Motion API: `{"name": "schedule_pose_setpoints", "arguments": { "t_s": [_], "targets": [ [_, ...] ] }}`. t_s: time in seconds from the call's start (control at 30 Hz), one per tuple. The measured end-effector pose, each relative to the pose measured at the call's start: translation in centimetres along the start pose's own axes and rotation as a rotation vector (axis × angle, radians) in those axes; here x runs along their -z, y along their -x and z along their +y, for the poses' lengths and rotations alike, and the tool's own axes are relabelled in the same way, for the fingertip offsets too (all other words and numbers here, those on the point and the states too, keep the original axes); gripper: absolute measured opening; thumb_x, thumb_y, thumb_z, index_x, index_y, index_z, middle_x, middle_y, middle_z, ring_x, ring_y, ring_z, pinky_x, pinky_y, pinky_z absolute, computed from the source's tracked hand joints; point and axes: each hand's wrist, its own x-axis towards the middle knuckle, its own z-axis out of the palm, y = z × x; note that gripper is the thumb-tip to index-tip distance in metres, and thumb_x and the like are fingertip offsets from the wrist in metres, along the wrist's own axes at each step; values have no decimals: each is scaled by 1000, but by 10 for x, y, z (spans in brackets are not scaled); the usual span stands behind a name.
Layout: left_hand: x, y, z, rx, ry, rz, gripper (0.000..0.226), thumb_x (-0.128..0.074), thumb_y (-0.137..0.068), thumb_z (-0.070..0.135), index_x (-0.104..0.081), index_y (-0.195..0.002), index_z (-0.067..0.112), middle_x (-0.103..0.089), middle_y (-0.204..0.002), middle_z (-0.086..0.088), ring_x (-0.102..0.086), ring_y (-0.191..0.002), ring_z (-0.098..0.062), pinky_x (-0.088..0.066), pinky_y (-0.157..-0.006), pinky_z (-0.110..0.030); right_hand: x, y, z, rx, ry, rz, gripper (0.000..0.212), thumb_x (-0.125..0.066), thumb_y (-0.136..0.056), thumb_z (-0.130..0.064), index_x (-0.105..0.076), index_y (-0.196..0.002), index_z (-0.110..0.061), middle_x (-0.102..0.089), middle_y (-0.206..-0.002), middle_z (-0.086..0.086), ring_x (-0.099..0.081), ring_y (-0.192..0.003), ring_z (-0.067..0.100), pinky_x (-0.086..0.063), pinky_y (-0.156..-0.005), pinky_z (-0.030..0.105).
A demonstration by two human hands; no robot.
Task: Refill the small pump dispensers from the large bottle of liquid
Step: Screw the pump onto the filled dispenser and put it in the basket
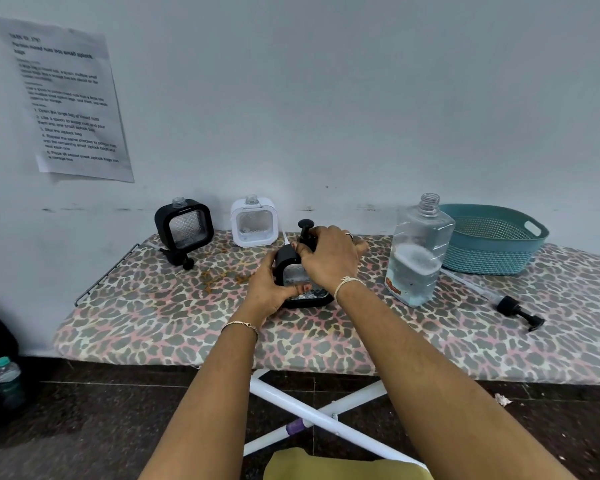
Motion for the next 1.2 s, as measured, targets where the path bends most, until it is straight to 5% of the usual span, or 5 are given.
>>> {"name": "schedule_pose_setpoints", "arguments": {
  "t_s": [0.23, 0.4, 0.57, 0.97, 1.2],
  "targets": [
    [5, 7, 10, 42, 33, -61, 72, -84, -67, 12, -44, -126, 12, -57, -108, 3, -54, -101, -12, -44, -71, -8, 3, 6, 31, 16, -429, -297, 68, -60, -70, -71, -57, -124, -29, -59, -122, 2, -52, -118, 22, -42, -102, 48],
    [0, 18, 15, 83, 108, -168, 69, -85, -65, 8, -46, -122, 19, -58, -112, 5, -57, -109, -18, -51, -95, -39, 36, 23, 58, -11, -662, -463, 67, -77, -79, -28, -46, -136, -11, -56, -130, 1, -54, -117, 13, -44, -95, 14],
    [-12, 27, 34, 58, 50, -236, 78, -82, -69, 7, -40, -134, 16, -50, -119, 7, -49, -116, -15, -45, -94, -24, 66, 36, 90, -77, -730, -485, 71, -84, -70, -17, -50, -131, -7, -62, -124, 5, -59, -114, 17, -47, -102, 32],
    [-87, 44, 76, -14, 245, -251, 52, -82, -69, 12, -52, -111, 17, -61, -117, -10, -62, -103, -22, -56, -82, -30, 165, 55, 162, -134, -658, -156, 52, -85, -70, -23, -62, -114, -7, -68, -109, 4, -64, -101, 15, -54, -82, 18],
    [-120, 33, 77, 8, 154, -148, 74, -86, -64, 17, -47, -127, 16, -59, -119, -4, -59, -102, -18, -55, -86, -35, 217, 38, 199, -167, -498, 23, 48, -86, -67, -32, -66, -106, -11, -70, -103, 2, -66, -96, 17, -54, -89, 35]
  ]
}}
